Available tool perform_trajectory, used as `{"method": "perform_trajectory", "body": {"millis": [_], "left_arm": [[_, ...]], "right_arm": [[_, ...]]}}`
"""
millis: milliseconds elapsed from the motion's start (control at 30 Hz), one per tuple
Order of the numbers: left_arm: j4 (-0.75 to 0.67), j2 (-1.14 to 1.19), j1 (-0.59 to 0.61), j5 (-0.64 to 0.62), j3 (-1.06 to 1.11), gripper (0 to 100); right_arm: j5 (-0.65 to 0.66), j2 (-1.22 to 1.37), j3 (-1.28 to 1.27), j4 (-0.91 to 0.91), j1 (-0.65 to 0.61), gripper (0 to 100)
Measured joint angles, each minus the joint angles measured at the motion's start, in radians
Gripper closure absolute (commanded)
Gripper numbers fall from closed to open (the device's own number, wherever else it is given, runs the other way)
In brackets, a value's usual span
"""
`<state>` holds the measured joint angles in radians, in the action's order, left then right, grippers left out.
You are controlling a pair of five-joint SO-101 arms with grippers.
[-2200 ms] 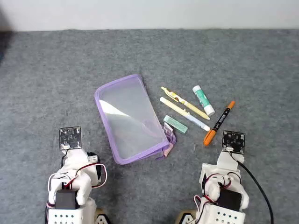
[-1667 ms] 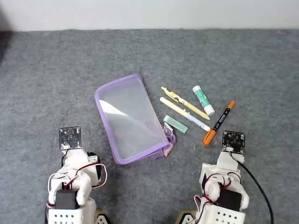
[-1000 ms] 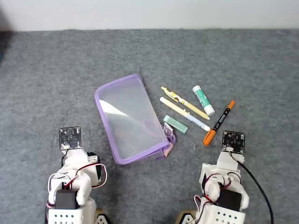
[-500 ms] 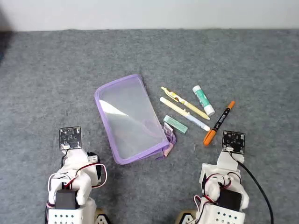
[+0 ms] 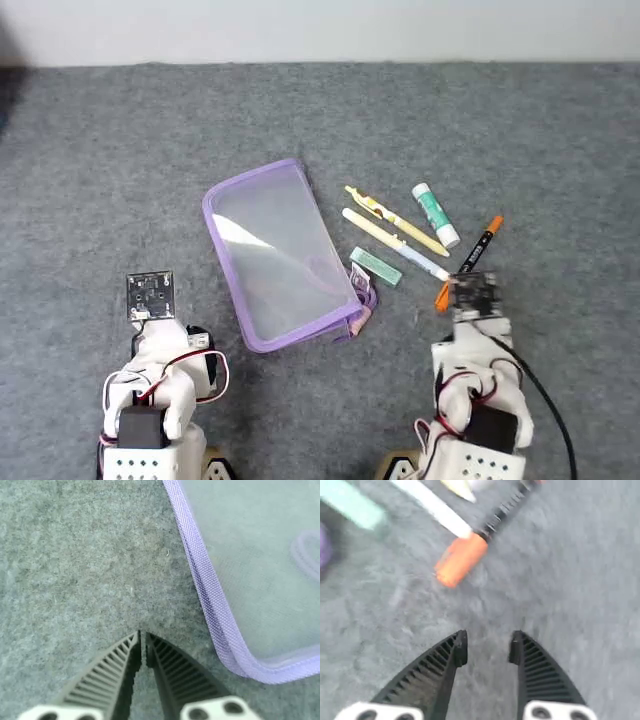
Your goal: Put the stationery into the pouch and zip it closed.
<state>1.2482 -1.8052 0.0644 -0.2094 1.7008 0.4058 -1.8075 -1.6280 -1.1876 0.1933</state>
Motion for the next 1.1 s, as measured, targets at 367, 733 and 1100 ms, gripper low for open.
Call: {"method": "perform_trajectory", "body": {"millis": [367, 733, 1100], "left_arm": [[0.000, 0.000, 0.000, 0.000, 0.000, 98], [0.000, 0.000, 0.000, 0.000, 0.000, 98], [0.000, 0.000, 0.000, 0.000, 0.000, 98]], "right_arm": [[0.189, 0.080, 0.189, -0.061, -0.270, 94.8], [0.146, 0.706, 0.443, 0.069, -0.436, 94.9], [0.140, 1.303, 0.638, 0.321, -0.519, 94.9]]}}
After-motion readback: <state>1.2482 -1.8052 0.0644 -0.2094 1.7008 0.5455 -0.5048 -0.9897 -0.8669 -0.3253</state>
